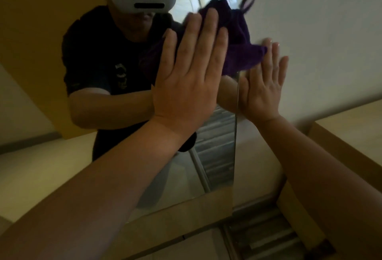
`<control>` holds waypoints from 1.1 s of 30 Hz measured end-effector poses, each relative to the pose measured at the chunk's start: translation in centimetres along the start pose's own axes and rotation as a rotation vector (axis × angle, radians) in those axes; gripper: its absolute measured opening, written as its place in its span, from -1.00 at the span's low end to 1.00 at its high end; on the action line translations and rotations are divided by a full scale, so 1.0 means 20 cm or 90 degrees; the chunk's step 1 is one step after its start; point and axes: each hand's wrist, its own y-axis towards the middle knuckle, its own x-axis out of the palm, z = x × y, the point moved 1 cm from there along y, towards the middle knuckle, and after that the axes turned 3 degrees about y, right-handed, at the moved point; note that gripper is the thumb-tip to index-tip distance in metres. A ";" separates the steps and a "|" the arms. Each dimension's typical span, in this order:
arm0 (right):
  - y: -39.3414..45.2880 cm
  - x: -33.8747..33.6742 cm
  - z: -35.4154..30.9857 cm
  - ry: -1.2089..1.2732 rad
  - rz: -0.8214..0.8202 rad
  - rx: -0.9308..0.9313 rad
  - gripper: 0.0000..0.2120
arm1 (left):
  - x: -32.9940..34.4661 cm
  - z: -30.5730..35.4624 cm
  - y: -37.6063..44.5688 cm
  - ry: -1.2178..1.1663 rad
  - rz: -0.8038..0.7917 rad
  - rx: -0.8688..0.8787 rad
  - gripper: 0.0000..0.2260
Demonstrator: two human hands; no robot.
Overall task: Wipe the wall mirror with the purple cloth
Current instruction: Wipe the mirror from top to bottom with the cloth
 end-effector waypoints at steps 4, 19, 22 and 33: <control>0.01 0.00 0.01 0.011 0.033 -0.020 -0.40 | 0.06 0.24 -0.51 -0.018 -0.129 0.183 -0.57; 0.01 -0.01 -0.01 0.010 0.022 0.009 -0.47 | 0.15 0.65 -1.35 -0.096 -0.582 0.558 -0.51; 0.01 -0.02 -0.02 0.001 -0.002 0.005 -0.47 | 0.10 0.58 -1.34 -0.134 -0.619 0.578 -0.56; 0.03 -0.17 -0.01 -0.020 -0.253 0.046 -0.40 | -0.19 -0.17 -1.33 -0.213 -0.593 0.612 -0.57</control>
